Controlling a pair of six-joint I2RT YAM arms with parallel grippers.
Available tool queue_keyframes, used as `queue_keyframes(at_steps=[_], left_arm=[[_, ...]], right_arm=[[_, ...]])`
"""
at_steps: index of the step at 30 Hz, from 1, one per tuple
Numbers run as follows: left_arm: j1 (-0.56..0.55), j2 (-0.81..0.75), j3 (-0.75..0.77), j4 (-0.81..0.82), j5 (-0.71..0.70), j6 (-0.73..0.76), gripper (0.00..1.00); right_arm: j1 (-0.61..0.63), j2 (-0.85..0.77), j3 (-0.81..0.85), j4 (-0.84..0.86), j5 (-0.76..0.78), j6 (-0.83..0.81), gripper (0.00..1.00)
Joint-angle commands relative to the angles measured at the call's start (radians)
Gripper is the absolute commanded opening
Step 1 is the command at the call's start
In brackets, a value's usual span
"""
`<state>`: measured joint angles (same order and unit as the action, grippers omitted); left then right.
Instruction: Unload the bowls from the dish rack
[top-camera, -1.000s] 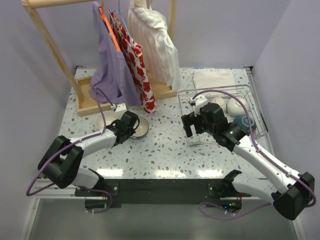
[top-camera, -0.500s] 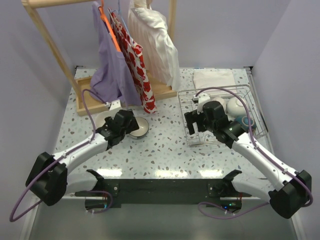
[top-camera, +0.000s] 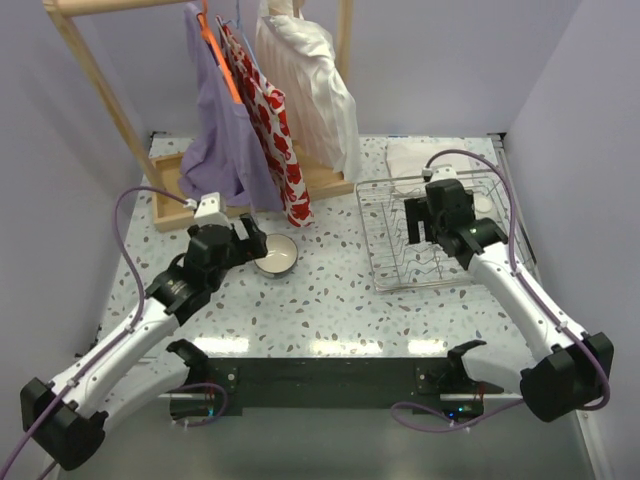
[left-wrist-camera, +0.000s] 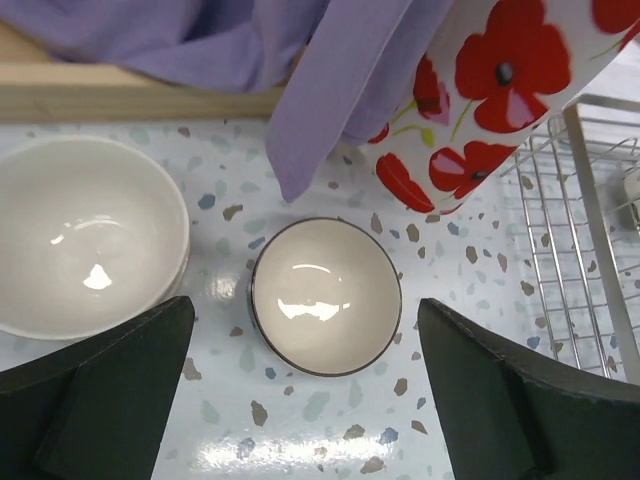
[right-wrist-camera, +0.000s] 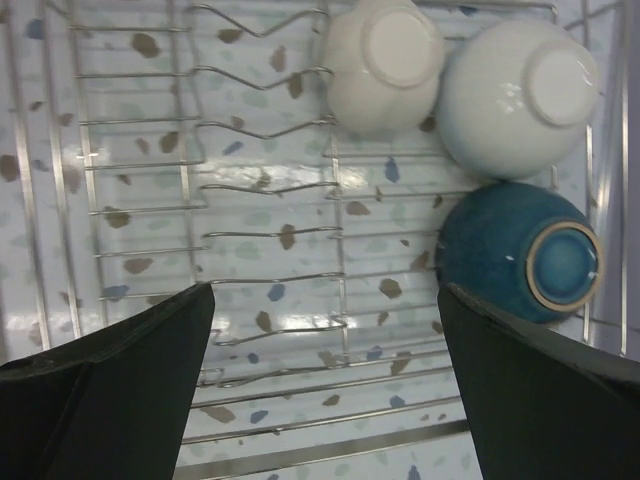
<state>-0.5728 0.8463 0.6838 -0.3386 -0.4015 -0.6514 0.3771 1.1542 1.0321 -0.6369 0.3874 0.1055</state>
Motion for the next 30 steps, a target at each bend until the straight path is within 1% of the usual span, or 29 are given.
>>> queue_keyframes(at_steps=[1,3,4,7,9,10,14,17,24,30], left_arm=[[-0.004,-0.096,0.048,0.032,-0.082,0.185,1.00],[-0.004,-0.134,0.046,0.041,-0.105,0.234,1.00],[-0.004,-0.144,0.039,0.044,-0.129,0.243,1.00],[-0.004,-0.180,-0.006,0.061,-0.184,0.246,1.00],[-0.004,-0.193,-0.004,0.043,-0.188,0.230,1.00],[-0.004,-0.197,-0.001,0.024,-0.189,0.223,1.00],[-0.004,-0.222,-0.003,0.033,-0.206,0.234,1.00],[-0.002,-0.231,-0.004,0.038,-0.218,0.240,1.00],[-0.002,-0.245,-0.010,0.046,-0.186,0.233,1.00],[-0.002,-0.247,-0.010,0.044,-0.189,0.233,1.00]], right_arm=[[-0.072,0.064,0.066,-0.089,0.204,0.025,0.99],[-0.107,0.094,0.086,-0.089,0.237,0.022,0.99],[-0.118,0.126,0.092,-0.086,0.276,0.013,0.99],[-0.167,0.195,0.109,-0.067,0.309,-0.001,0.99],[-0.199,0.228,0.118,-0.050,0.340,-0.010,0.99],[-0.208,0.254,0.118,-0.046,0.344,-0.013,0.99],[-0.257,0.318,0.112,-0.009,0.338,-0.018,0.99],[-0.274,0.372,0.124,-0.015,0.318,-0.001,0.99],[-0.277,0.472,0.143,-0.003,0.315,0.000,0.99],[-0.277,0.527,0.129,0.020,0.366,0.008,0.99]])
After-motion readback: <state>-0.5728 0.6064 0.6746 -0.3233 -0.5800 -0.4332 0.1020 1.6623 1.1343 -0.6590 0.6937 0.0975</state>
